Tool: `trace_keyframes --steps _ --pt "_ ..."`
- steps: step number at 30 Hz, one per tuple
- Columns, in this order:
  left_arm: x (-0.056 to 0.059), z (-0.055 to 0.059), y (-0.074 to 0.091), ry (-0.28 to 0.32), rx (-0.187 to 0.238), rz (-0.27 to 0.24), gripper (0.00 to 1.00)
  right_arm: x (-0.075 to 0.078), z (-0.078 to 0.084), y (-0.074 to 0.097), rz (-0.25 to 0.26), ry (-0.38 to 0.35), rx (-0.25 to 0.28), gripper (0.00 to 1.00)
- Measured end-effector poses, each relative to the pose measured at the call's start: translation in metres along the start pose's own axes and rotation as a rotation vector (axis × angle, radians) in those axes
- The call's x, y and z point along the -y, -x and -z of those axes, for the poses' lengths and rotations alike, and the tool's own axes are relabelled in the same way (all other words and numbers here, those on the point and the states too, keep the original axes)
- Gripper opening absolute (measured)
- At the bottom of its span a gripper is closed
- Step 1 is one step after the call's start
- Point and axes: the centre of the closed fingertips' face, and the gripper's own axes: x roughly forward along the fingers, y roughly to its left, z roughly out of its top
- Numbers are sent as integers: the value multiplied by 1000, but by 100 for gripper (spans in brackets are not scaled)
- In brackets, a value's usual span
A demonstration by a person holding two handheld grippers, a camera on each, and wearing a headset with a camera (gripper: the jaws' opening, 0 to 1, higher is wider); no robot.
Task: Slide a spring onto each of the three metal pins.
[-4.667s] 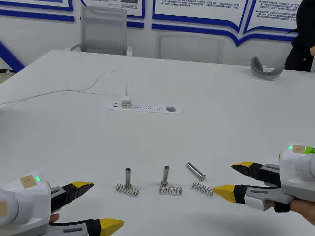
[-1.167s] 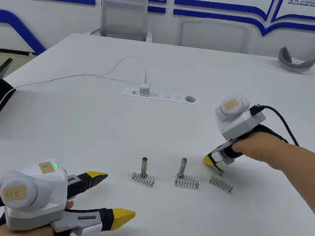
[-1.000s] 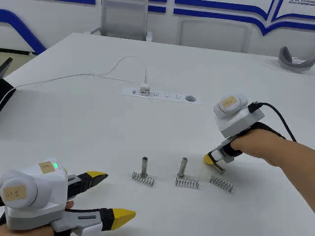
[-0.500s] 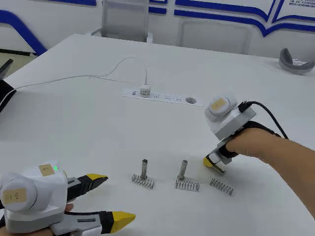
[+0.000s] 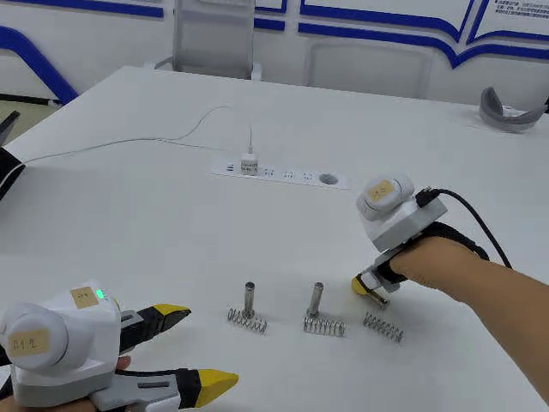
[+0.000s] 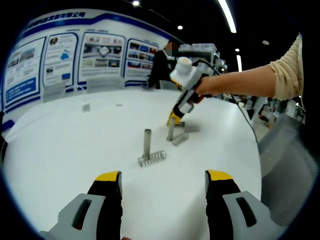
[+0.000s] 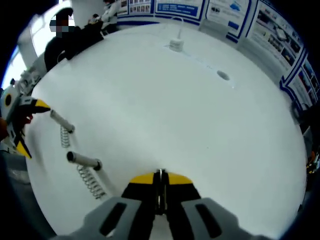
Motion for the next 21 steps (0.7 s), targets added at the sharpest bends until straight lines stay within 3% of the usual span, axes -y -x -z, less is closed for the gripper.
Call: trace_keyframes --steps 21 --pt "5 -11 2 -30 13 2 68 -8 1 41 -5 -58 118 8"
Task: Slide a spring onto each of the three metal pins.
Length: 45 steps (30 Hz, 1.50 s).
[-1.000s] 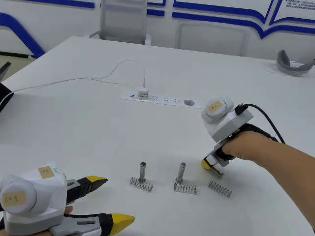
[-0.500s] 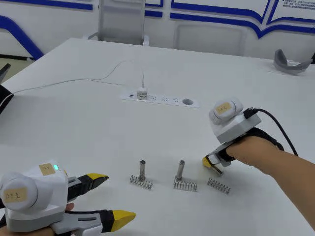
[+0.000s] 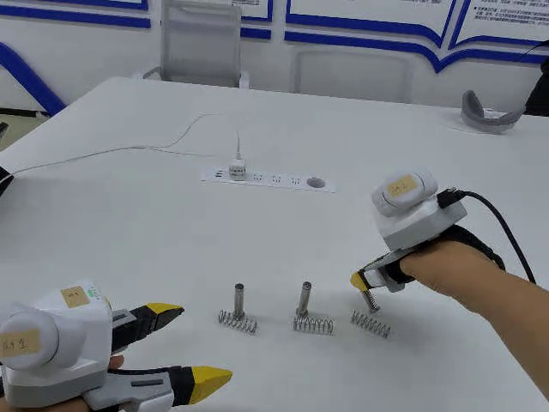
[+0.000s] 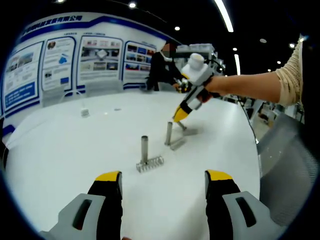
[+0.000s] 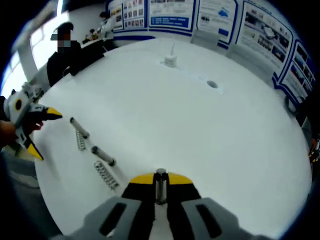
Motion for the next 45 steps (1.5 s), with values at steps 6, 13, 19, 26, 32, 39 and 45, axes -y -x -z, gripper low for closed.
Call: trace_keyframes --steps 6,13,19,26,32,39,45 --pt "1 -6 1 -10 9 -1 68 0 3 10 7 -14 30 8" --pt "3 -8 1 -16 11 2 68 -1 9 18 3 -40 53 8" --pt "3 -11 0 -21 15 1 68 -2 11 22 -5 -41 103 9" --pt "3 -12 1 -23 16 1 68 -2 12 23 -10 -40 150 9" --pt "4 -12 0 -22 16 2 68 -2 16 25 -11 -41 174 9" --pt "6 -13 -1 -26 17 7 68 -3 18 27 -12 -26 183 9" --pt "7 -13 0 -28 18 9 69 -2 17 26 -11 -31 185 9"
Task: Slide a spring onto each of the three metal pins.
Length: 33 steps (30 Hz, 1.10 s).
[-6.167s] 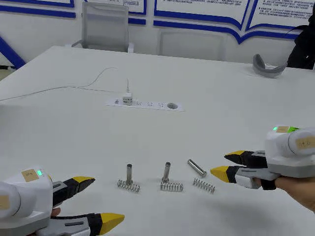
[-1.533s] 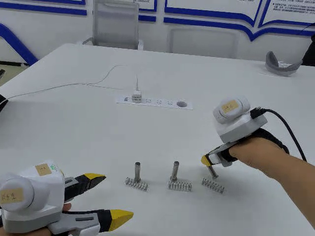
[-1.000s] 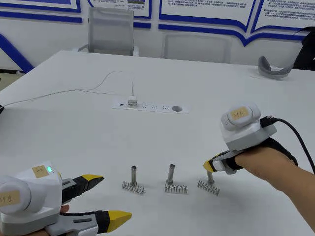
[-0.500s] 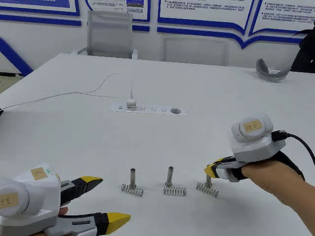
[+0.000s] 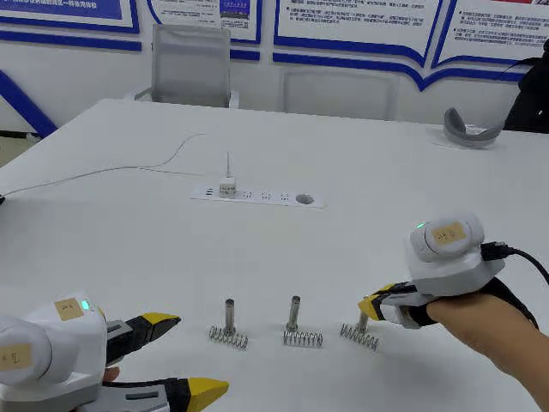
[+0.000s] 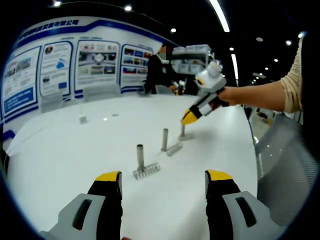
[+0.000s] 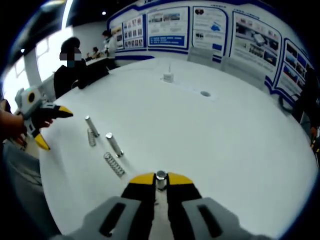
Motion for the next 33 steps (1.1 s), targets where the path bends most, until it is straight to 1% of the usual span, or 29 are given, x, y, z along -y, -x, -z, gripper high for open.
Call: trace_keyframes --steps 11,15,21,24,27,30,33 --pt "0 -1 0 -3 4 1 69 -1 1 0 -5 7 5 11" --pt "0 -2 0 -4 5 2 69 0 -1 2 -2 7 15 12" --pt "0 -3 0 -5 8 1 69 1 -8 11 3 13 45 15" --pt "1 -3 0 -8 8 3 69 1 -7 17 6 20 51 15" --pt "1 -4 1 -8 9 3 69 1 -3 22 2 34 48 16" --pt "0 -4 1 -7 11 3 69 1 6 25 0 64 28 16" --pt "1 -3 0 -8 7 5 69 2 17 24 -5 78 1 16"
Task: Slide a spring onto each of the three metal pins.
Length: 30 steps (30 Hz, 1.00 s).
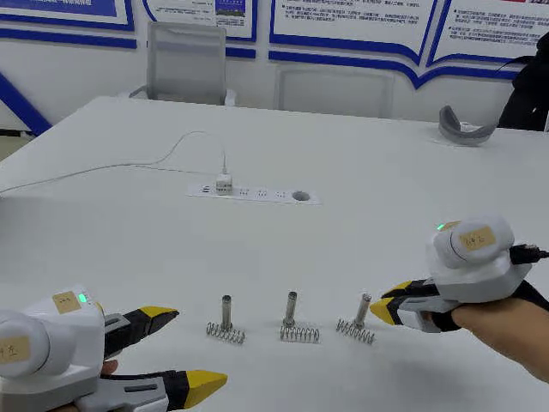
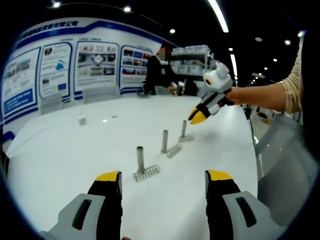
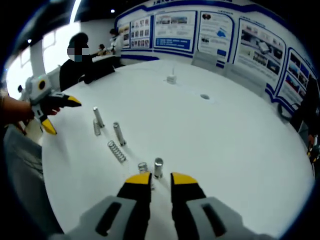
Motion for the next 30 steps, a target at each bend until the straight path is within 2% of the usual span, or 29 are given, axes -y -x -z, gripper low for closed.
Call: trace_keyframes --steps 3,10,16,30 --pt "1 0 -1 -1 -1 2 69 -2 6 -2 -12 8 -15 16" --pt "2 0 -3 -2 -3 6 69 -18 15 -10 -98 85 -57 16" --pt "3 1 -2 1 -5 7 68 -22 21 -17 -145 141 -102 16" --pt "7 3 -3 3 -9 17 68 -24 29 -31 -200 292 -230 14"
